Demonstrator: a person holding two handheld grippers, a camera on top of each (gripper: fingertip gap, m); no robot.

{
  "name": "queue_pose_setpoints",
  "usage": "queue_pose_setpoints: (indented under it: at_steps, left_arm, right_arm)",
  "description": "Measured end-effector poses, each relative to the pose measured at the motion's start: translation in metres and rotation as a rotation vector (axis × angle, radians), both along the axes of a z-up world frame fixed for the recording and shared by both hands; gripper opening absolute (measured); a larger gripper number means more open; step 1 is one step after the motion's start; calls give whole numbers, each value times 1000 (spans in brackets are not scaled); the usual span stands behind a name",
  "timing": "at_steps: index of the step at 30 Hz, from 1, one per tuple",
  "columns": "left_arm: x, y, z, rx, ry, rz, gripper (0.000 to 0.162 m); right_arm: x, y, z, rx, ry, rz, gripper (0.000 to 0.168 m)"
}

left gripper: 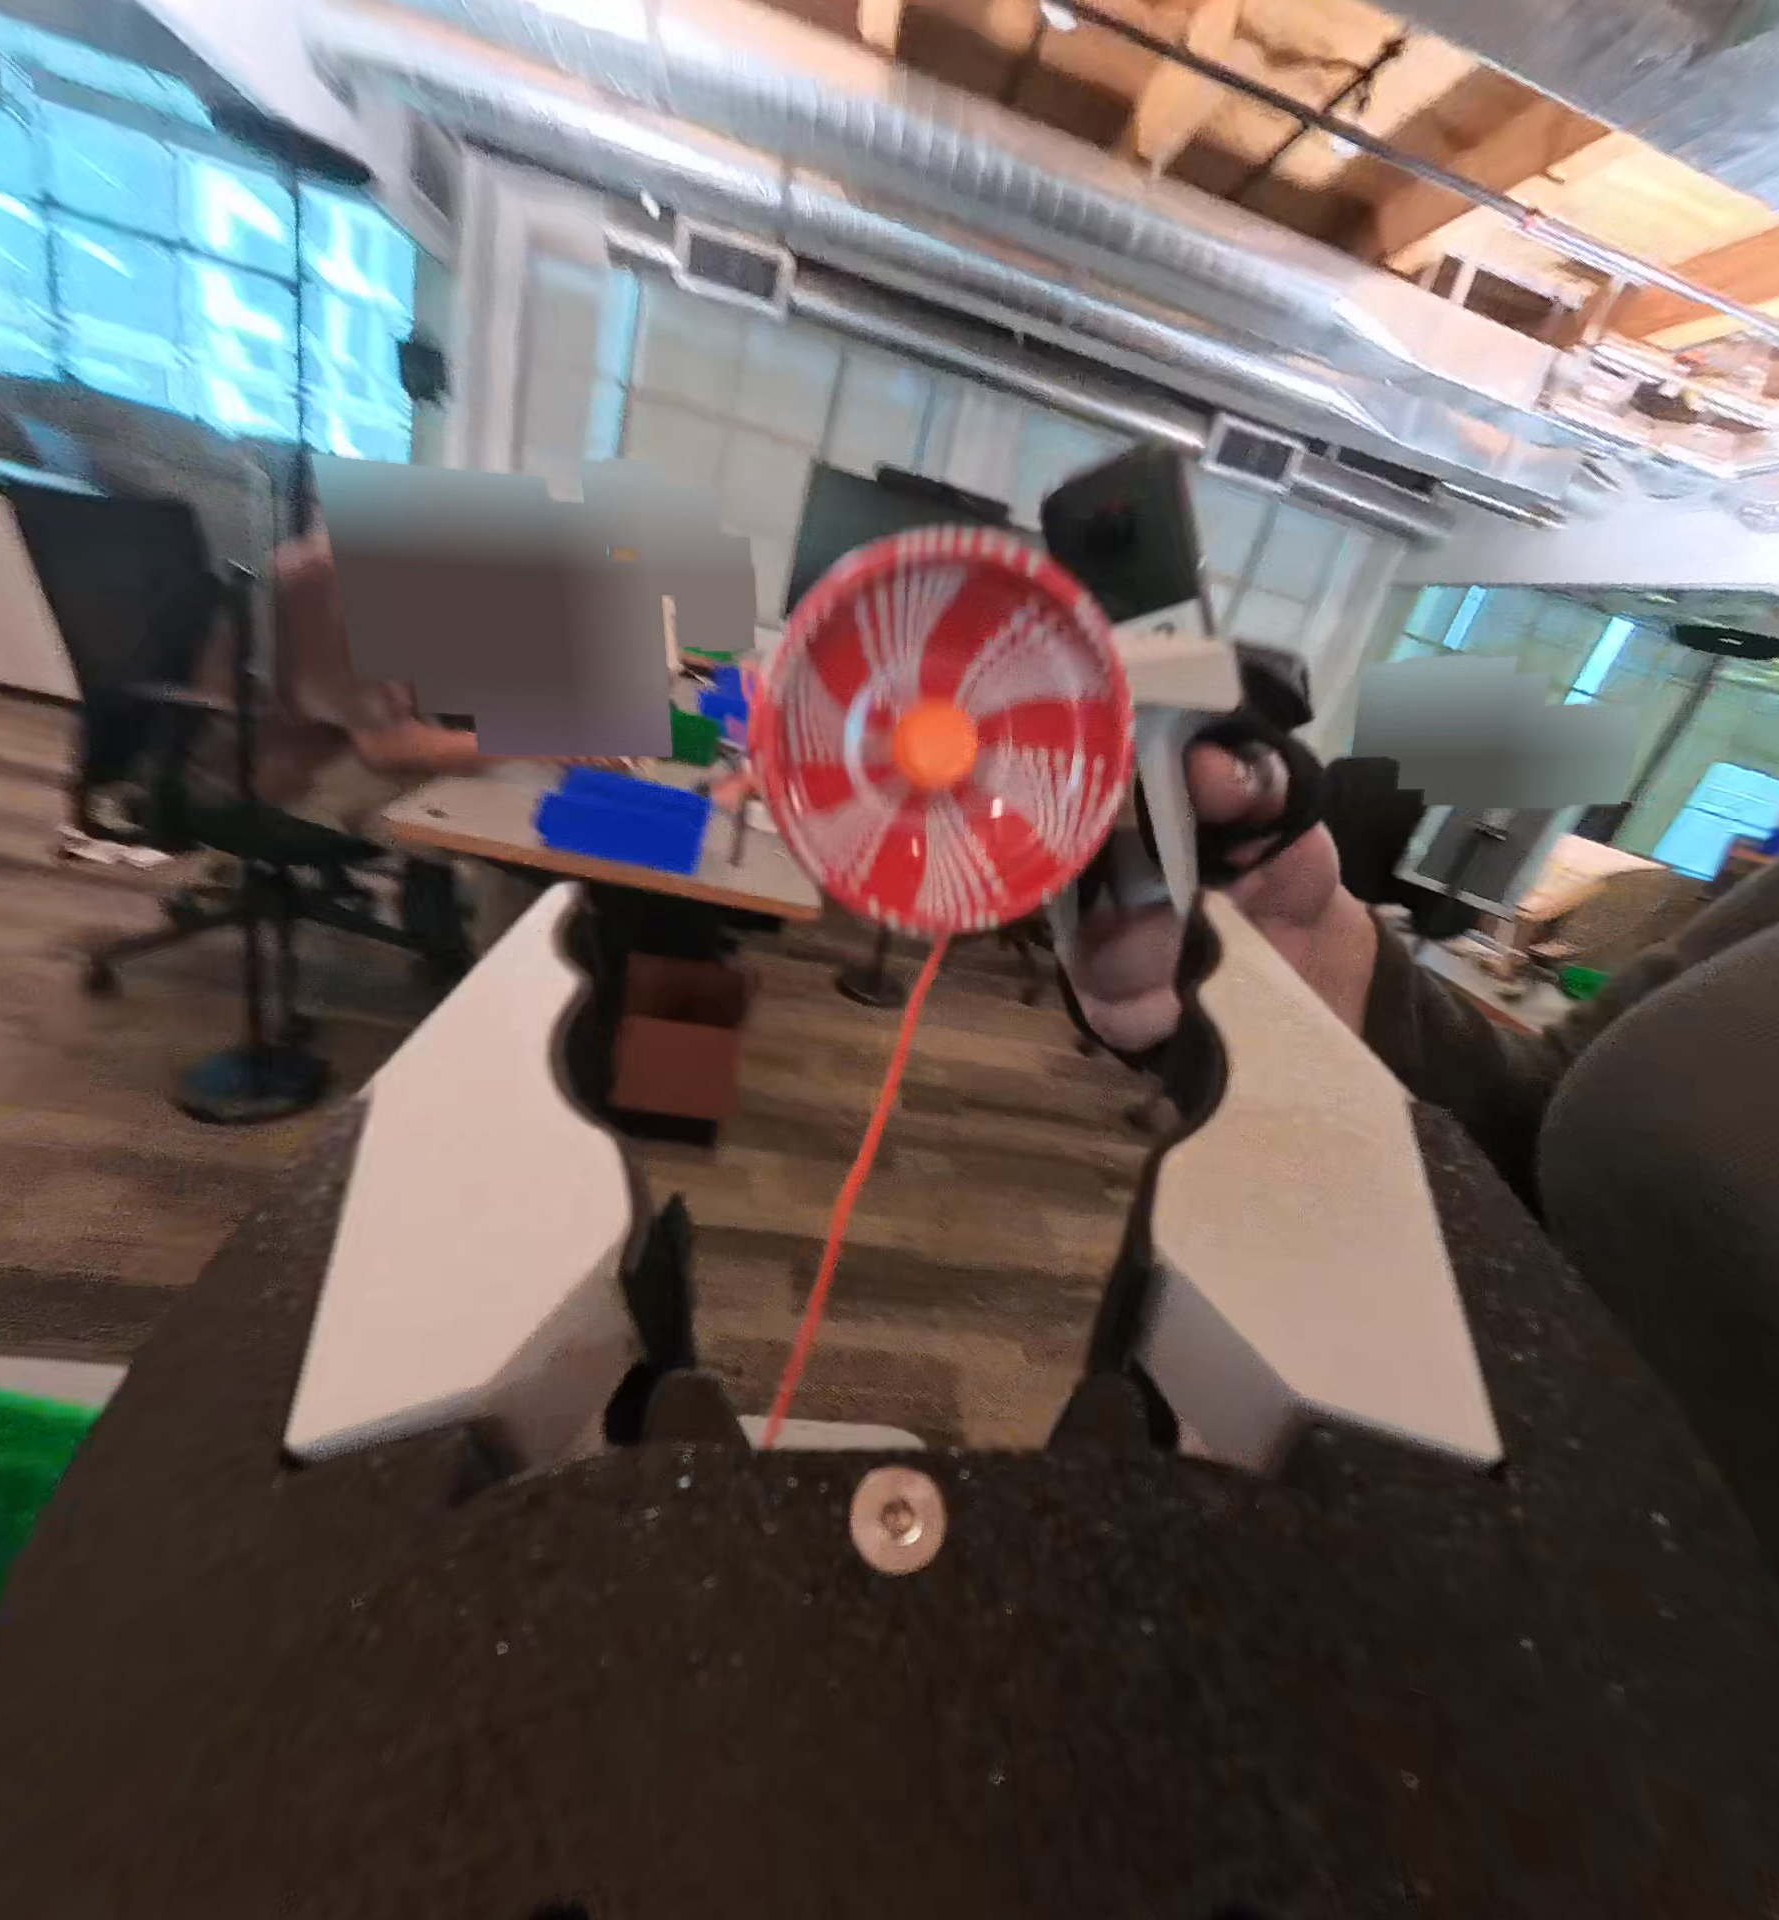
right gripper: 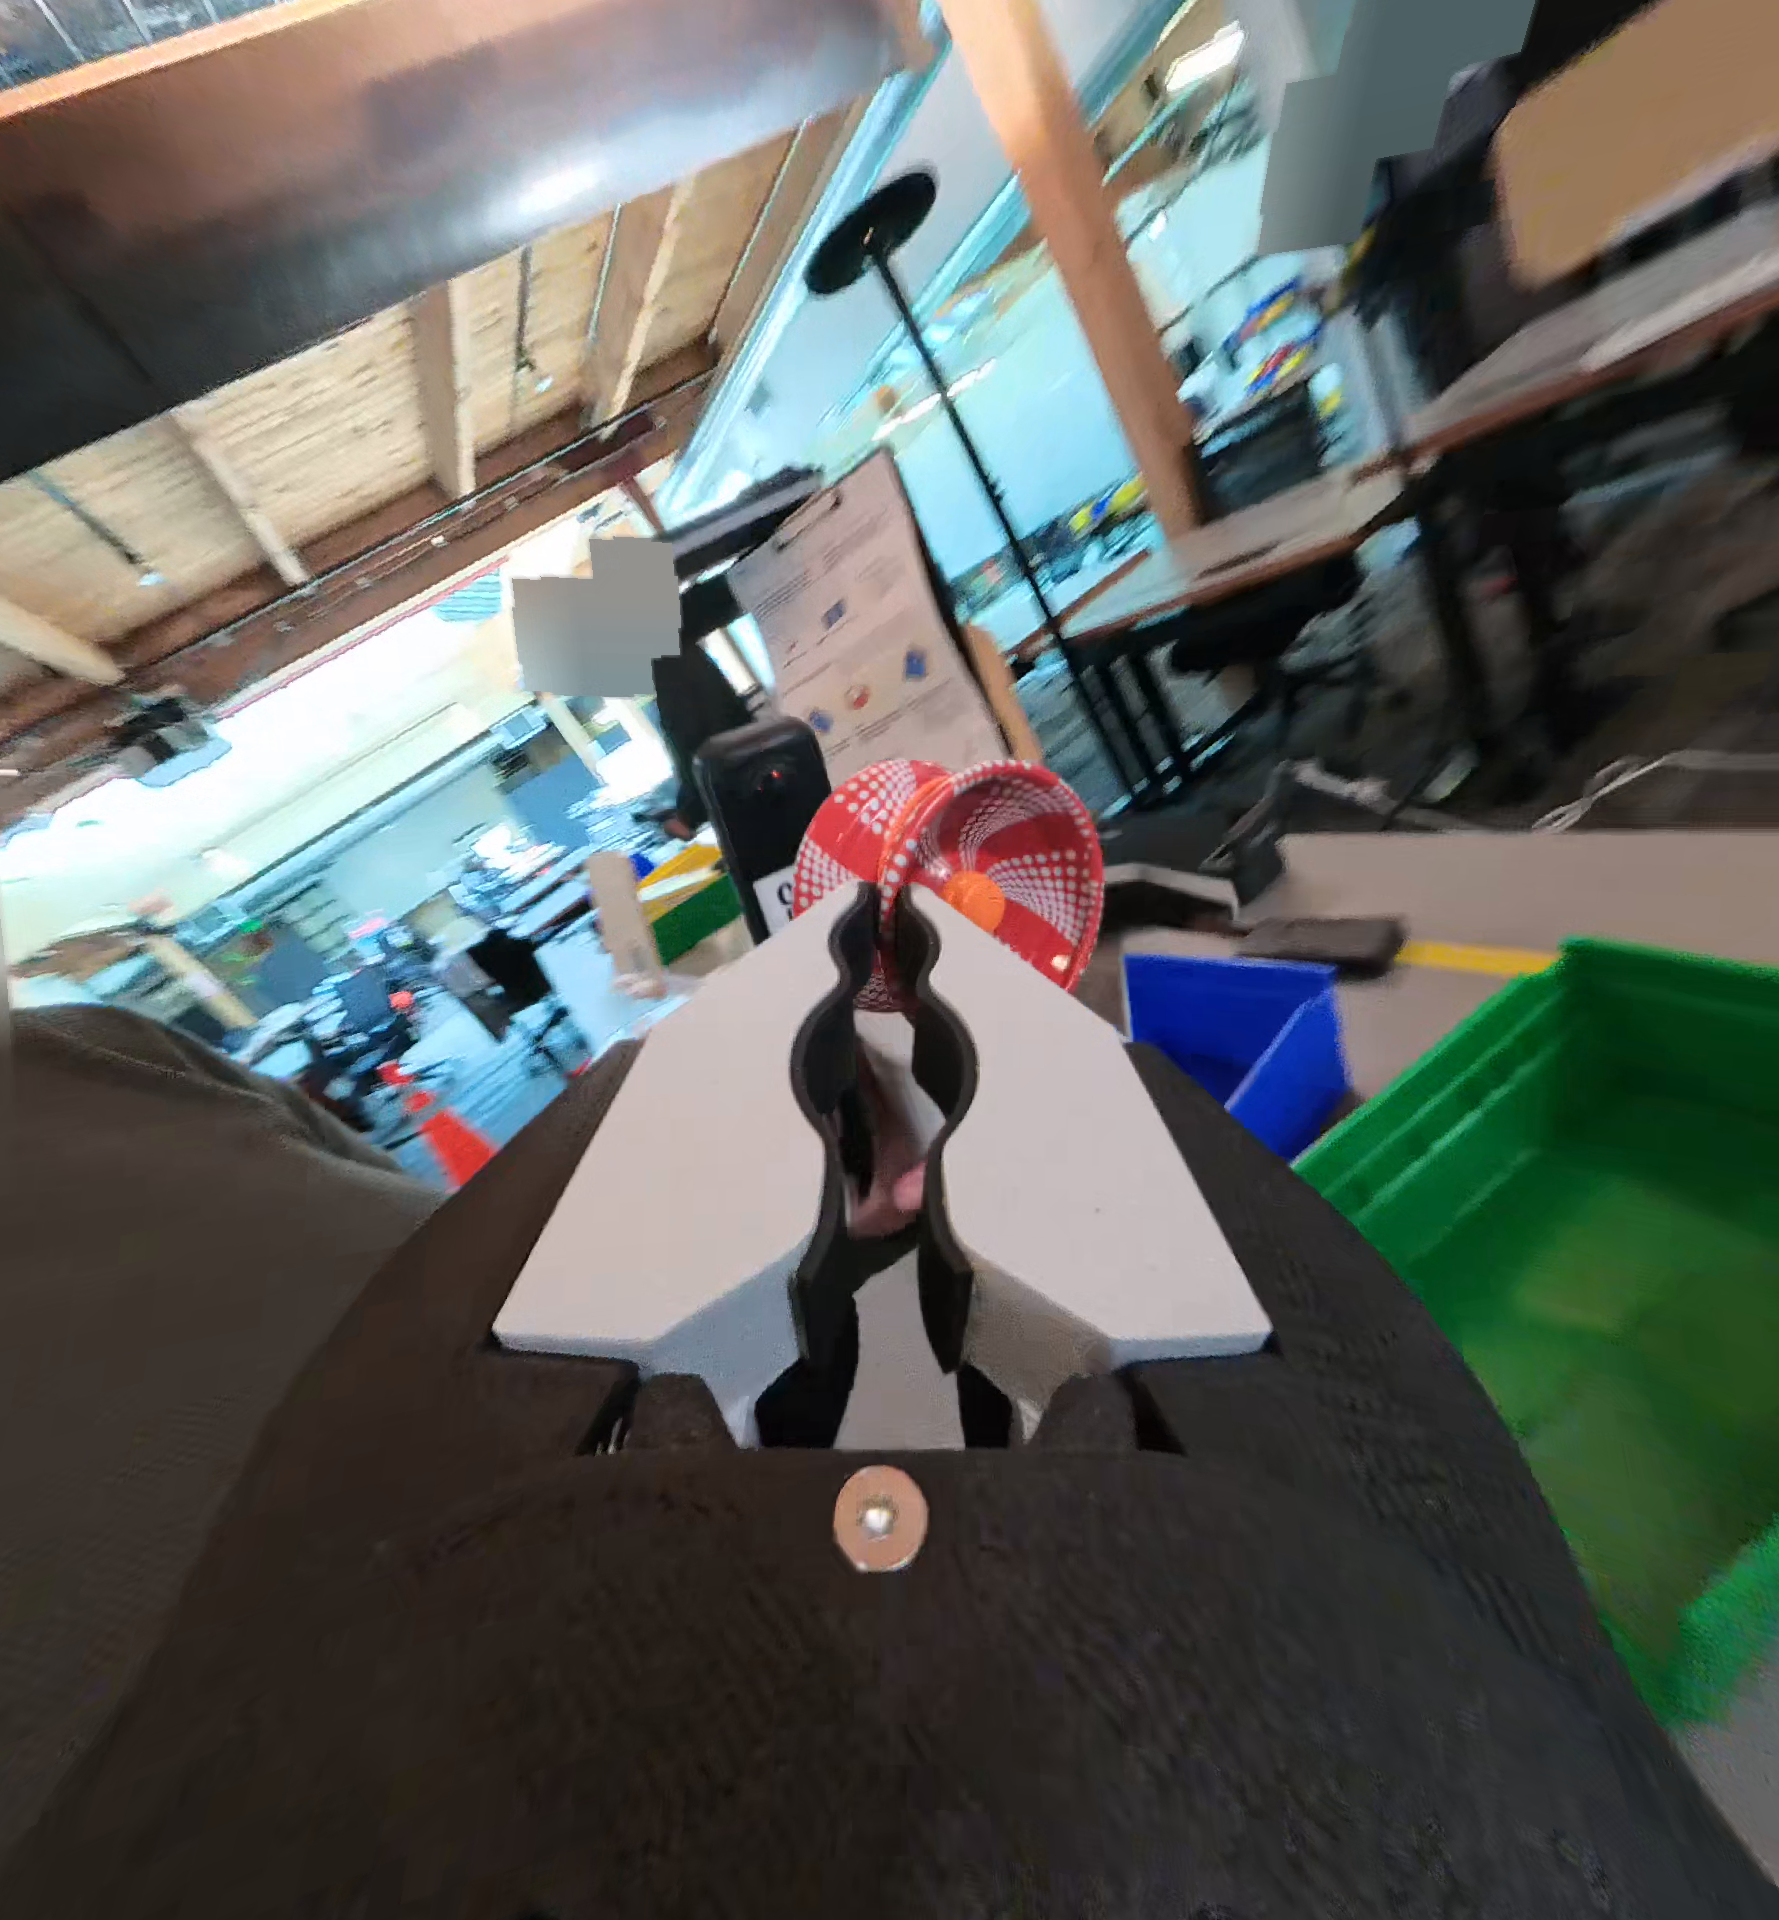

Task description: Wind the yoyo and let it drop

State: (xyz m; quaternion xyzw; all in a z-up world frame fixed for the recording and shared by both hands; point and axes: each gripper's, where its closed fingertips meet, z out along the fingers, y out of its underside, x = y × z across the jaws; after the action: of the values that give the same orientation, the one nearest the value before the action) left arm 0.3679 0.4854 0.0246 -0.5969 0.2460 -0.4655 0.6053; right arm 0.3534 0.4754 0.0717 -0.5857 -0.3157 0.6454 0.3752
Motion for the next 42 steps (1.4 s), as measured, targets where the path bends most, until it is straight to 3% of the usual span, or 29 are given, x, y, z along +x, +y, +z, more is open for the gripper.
queue_pose_setpoints:
  at_steps: [1, 4, 7, 11, 14, 18, 21, 24, 26, 30, 33, 37, 42]
  left_arm:
    - [16, -1, -2, -18, 7, -59, 93]
    - [63, -14, 4, -16, 5, -274, 4]
    - [105, -12, 6, 13, 59, -353, 0]
    - [157, 12, -3, 24, 225, -390, 0]
    - [189, 44, 14, 10, 262, -412, 0]
    - [239, 75, 77, 94, 282, -455, 0]
    - [283, 63, 129, 218, 294, -540, 0]
    - [321, 23, 154, 315, 297, -697, 0]
    - [345, -8, 155, 345, 304, -815, 0]
    - [376, -67, 119, 294, 349, -1128, 0]
    - [401, -87, 61, 188, 467, -1294, 0]
    - [459, -65, -23, -3, 649, -1301, 0]
    - [527, -32, -78, -137, 732, -1264, 0]
  right_arm:
    - [12, 2, 7, 39, 5, -45, 1]
    - [48, 5, 27, 125, 33, -166, 1]
    - [91, 2, 53, 186, 102, -263, 1]
    - [152, -25, 87, 311, 201, -266, 1]
    - [189, -42, 82, 492, 45, -313, 1]
    - [244, -47, 49, 615, -276, -440, 1]
    - [300, -32, 30, 600, -467, -655, 1]
    - [355, -17, 23, 565, -561, -905, 1]
    - [390, -9, 21, 538, -582, -1061, 1]
    - [458, -6, 28, 483, -487, -1341, 1]
    - [495, -15, 40, 441, -277, -1433, 1]
    - [511, -33, 59, 431, -43, -1334, 1]
    - [519, -49, 65, 473, -41, -1329, 1]
